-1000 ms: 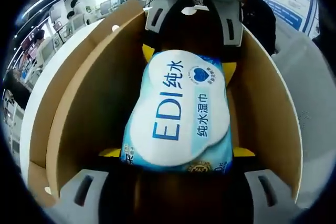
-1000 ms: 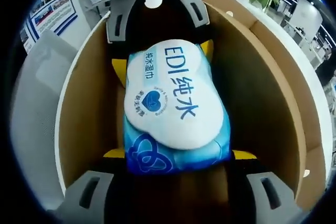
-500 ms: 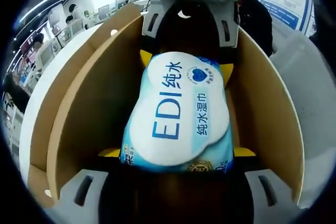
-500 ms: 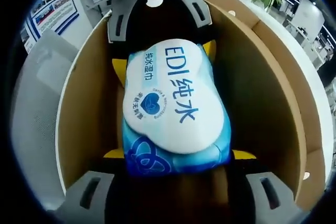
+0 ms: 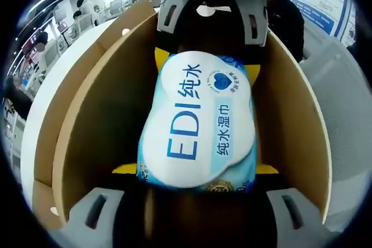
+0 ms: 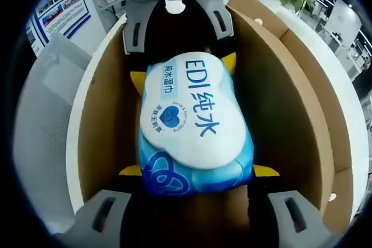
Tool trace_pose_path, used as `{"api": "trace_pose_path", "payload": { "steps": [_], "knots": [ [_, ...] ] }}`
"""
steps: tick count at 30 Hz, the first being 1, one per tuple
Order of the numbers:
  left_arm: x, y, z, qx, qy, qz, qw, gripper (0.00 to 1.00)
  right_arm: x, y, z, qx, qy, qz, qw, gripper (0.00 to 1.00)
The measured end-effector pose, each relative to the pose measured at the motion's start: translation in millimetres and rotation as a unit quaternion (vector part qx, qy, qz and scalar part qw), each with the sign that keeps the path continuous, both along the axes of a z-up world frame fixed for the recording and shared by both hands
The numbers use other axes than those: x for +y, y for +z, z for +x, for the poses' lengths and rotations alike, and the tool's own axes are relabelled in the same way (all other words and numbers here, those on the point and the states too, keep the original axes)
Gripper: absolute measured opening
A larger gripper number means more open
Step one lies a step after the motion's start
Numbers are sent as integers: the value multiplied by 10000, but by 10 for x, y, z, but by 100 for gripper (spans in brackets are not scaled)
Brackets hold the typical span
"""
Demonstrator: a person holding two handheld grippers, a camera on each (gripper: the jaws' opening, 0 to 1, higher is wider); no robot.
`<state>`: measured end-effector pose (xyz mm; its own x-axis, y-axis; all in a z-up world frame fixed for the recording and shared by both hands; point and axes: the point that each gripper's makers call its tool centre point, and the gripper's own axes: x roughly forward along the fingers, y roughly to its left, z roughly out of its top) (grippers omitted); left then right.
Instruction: Operate the shoe box by opening the lid, removing the specified soft item, and placing it in the target area until the item is outside and the box remains undamaged.
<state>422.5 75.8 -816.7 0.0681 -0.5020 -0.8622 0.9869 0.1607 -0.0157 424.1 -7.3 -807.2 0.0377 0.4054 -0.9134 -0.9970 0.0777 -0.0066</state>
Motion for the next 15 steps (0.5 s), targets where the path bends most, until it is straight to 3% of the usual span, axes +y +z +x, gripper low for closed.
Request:
{"api": "trace_pose_path", "payload": {
  "steps": [8,10,15],
  "knots": [
    [30,116,-50,-21,35,120,9999,71,33,162,-27,-166,30,23,9999,65],
    [62,174,-1,-243,21,135,9996,71,72,262,15,-382,14,77,9992,64],
    [64,300,29,-427,67,39,9991,70,80,393,38,-491,31,100,9987,64]
  ]
}}
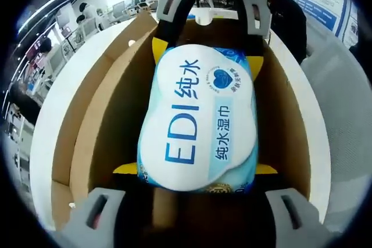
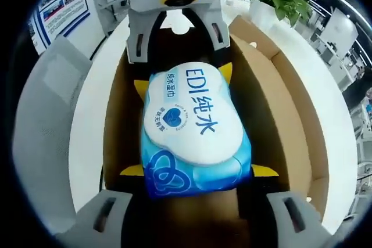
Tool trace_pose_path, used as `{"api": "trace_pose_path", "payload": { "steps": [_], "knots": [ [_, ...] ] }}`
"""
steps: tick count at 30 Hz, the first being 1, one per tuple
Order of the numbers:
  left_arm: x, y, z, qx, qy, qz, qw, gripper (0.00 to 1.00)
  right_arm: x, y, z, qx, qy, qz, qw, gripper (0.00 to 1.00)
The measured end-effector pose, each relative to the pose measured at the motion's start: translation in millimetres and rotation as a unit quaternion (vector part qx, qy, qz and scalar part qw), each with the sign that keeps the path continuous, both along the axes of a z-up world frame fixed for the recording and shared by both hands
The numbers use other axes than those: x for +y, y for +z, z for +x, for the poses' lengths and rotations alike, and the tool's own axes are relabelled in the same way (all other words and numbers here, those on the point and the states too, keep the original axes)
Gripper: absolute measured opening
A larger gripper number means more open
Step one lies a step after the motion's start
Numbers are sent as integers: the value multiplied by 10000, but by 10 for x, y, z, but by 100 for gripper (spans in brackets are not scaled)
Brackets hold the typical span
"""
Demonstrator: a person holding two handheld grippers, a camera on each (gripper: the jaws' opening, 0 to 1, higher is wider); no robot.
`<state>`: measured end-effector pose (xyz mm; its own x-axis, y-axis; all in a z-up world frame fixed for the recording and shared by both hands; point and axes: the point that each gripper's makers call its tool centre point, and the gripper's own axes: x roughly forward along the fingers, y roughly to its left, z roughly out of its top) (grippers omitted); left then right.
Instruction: Operate the shoe box by opening the lid, removing the specified soft item, and placing it in the target area until the item is outside and the box remains undamaged.
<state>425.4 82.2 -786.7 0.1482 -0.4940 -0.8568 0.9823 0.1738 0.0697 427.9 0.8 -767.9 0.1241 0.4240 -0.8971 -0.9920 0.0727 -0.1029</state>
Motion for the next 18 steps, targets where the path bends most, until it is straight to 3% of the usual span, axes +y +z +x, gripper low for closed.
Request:
{"api": "trace_pose_path", "payload": {
  "steps": [12,18],
  "knots": [
    [-29,273,-17,-499,-44,-81,9987,70,-18,276,-40,-454,-43,-95,9989,64],
    [23,379,-84,-569,45,8,9984,70,24,381,-89,-526,55,-75,9986,64]
  ]
}}
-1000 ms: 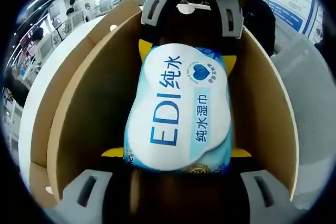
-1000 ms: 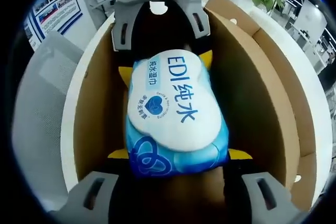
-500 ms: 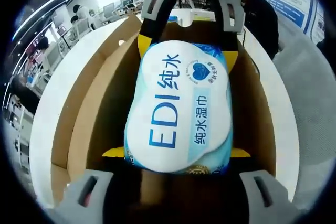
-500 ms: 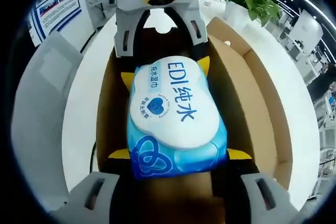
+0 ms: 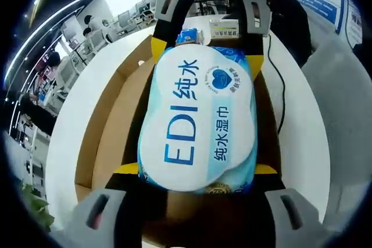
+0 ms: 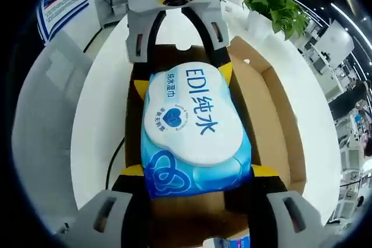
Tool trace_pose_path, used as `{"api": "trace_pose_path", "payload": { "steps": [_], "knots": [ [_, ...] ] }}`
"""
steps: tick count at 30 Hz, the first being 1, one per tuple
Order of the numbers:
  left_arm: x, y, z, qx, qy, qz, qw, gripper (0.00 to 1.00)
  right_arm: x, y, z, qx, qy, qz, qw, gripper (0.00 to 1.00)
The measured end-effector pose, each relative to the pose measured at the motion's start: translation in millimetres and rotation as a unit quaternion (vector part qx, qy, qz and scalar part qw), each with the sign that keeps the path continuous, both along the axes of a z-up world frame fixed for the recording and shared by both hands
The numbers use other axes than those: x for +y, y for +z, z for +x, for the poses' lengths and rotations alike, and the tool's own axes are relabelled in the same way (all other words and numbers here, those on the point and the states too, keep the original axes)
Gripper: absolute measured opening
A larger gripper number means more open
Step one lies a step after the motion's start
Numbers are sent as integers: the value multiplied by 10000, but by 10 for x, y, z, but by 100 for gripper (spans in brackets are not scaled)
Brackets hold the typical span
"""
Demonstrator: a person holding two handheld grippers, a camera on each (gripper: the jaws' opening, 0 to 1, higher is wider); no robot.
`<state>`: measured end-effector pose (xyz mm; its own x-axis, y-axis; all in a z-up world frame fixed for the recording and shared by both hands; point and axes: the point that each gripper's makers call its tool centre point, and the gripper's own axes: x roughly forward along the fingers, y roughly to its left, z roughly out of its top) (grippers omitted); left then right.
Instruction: Operate the shoe box by opening the lid, removing the specified soft item, and placing it in the target area until the item is outside and the box remains undamaged.
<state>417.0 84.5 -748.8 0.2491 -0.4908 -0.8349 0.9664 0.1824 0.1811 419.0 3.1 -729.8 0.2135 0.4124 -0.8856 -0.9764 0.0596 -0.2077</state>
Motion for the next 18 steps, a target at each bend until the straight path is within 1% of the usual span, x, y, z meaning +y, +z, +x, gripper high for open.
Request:
{"api": "trace_pose_path", "payload": {
  "steps": [3,6,9,14,18],
  "knots": [
    [18,79,-45,-106,126,25,9999,69,22,91,-32,-118,156,29,9998,64],
    [29,208,-88,-343,321,-16,9989,69,39,222,-55,-334,352,98,9988,64],
    [31,312,-148,-493,438,-2,9978,69,44,308,-90,-465,469,127,9977,64],
    [41,451,-239,-730,472,74,9962,69,58,442,-205,-719,494,245,9959,64],
    [50,562,-386,-816,455,184,9955,69,65,533,-350,-796,494,336,9950,64]
  ]
}}
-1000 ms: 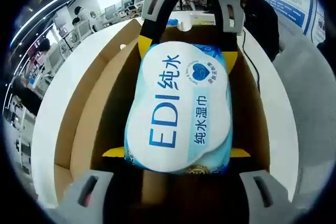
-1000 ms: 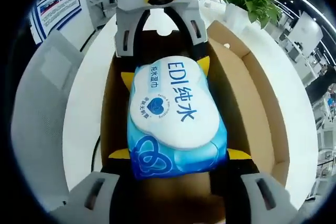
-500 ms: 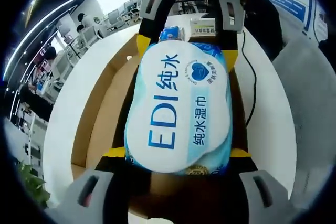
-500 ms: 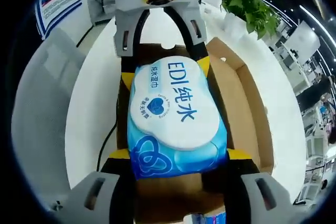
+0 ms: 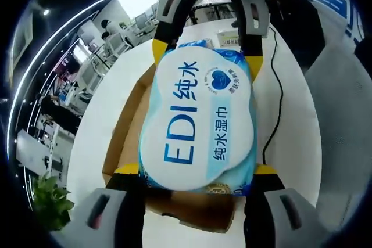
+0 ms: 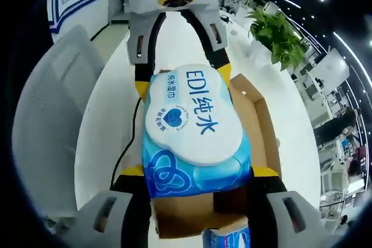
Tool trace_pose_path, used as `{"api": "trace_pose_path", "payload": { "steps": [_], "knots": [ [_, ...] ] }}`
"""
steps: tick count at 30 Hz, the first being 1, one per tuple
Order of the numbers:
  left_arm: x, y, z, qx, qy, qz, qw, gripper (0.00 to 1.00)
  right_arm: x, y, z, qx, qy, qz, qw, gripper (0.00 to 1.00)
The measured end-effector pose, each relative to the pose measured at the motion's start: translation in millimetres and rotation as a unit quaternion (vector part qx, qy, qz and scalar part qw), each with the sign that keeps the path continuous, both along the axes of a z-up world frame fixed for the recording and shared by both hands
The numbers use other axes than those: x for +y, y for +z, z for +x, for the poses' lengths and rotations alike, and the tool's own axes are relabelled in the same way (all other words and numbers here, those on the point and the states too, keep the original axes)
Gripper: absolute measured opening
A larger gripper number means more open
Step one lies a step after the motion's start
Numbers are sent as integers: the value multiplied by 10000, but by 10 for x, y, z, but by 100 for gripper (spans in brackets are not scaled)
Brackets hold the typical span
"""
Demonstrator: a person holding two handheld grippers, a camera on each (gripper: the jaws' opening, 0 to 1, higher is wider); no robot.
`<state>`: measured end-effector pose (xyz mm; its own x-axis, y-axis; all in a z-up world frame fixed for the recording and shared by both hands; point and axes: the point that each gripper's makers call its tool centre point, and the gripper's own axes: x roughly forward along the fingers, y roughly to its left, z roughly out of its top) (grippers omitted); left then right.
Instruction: Operate the shoe box by opening the lid, removing the specified soft item, and placing it in the target area until the item is outside and the box remains undamaged.
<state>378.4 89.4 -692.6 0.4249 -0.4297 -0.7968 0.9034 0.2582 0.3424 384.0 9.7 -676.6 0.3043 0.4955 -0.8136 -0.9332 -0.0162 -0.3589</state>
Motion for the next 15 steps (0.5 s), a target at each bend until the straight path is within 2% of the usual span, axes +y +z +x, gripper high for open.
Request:
{"api": "trace_pose_path", "payload": {
  "steps": [8,15],
  "knots": [
    [36,139,-301,-94,131,28,9999,69,40,144,-277,-94,167,80,9998,64],
    [-9,157,-590,-183,249,67,9995,68,1,181,-564,-214,271,46,9994,64]
  ]
}}
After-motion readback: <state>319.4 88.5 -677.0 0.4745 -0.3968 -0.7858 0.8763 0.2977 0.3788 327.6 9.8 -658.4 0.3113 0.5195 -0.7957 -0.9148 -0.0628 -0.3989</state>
